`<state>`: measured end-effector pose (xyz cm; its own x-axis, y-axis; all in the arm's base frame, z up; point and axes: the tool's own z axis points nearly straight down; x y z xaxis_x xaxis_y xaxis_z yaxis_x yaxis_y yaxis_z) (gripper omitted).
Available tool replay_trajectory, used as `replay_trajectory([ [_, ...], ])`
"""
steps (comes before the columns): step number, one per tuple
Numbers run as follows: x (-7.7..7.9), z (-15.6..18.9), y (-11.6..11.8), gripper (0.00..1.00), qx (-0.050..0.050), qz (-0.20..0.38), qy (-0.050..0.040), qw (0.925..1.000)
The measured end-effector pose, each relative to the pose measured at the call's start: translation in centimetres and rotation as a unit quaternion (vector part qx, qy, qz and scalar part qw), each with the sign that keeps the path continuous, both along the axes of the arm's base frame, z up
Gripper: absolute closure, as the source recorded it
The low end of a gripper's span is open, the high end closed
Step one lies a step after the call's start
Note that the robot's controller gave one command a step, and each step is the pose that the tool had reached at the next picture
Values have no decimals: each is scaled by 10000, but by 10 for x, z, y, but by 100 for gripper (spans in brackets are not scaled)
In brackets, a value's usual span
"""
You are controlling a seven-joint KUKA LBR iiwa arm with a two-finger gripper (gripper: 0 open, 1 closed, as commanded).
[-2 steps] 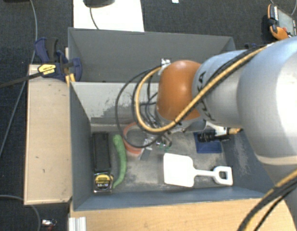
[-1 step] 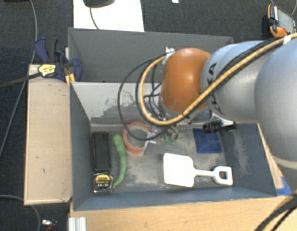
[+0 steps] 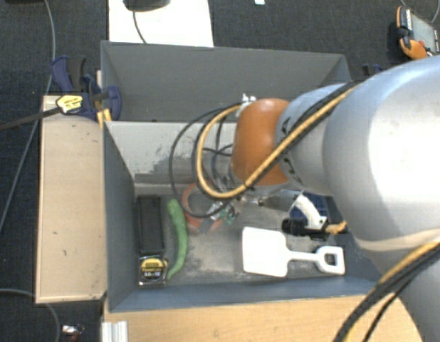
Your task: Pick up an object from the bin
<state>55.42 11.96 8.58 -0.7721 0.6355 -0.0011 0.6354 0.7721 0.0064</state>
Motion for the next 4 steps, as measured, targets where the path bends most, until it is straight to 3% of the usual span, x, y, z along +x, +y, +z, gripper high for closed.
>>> replay_trajectory([
  [1,12,-2,3,0,-2,431,-7,9991],
  [2,2,-4,-9,100,21,-137,82,9999],
  [4,2,-5,-23,100,31,19,129,9999],
])
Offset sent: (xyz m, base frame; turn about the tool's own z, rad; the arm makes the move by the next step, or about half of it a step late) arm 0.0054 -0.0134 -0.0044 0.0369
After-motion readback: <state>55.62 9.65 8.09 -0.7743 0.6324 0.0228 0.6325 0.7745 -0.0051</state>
